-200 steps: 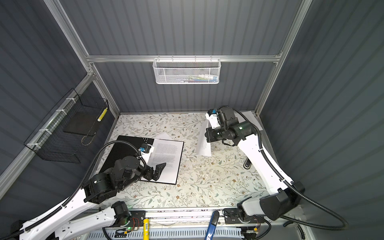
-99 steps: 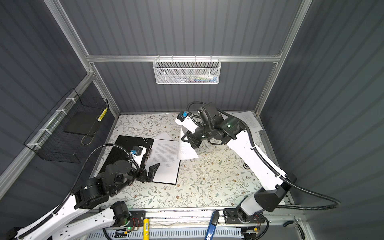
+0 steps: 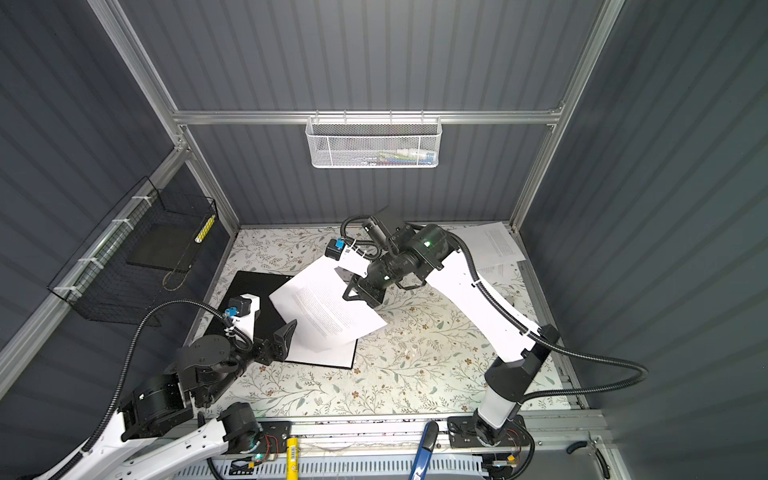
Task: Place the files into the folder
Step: 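Carry the sheet over the folder and lower it onto the papers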
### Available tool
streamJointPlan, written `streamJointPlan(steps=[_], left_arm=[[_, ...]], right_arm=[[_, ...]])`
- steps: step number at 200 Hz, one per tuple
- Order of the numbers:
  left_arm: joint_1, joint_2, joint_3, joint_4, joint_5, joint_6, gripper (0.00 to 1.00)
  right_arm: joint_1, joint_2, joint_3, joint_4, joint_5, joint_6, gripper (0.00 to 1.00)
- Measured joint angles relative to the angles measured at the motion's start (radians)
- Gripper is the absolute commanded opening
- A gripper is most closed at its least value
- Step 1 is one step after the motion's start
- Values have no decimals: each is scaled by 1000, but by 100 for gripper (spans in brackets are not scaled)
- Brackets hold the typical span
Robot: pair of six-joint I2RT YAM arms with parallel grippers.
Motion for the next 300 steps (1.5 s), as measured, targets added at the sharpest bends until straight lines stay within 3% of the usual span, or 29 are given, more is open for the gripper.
streamJointPlan(steps=[32,63,95,149,272,300], left_arm=[[0,9,-1,1,-6,0,100],[0,19,-1,0,-9,0,100],[0,20,-1,0,-16,1,100],[0,40,-1,0,-28,1,100],[0,54,-5,1,-31,13,100],[0,62,-6,1,-31,16,100]], right_arm=[[-61,192,49,-31,78,-86,0],[-80,500,256,-65,225,-147,0],[-77,684,392,-53,359,-196,0],[-51,708,405,60,450,-273,0],[8,752,381,189,496,-381,0],[10,760,381,213,499,-391,12]])
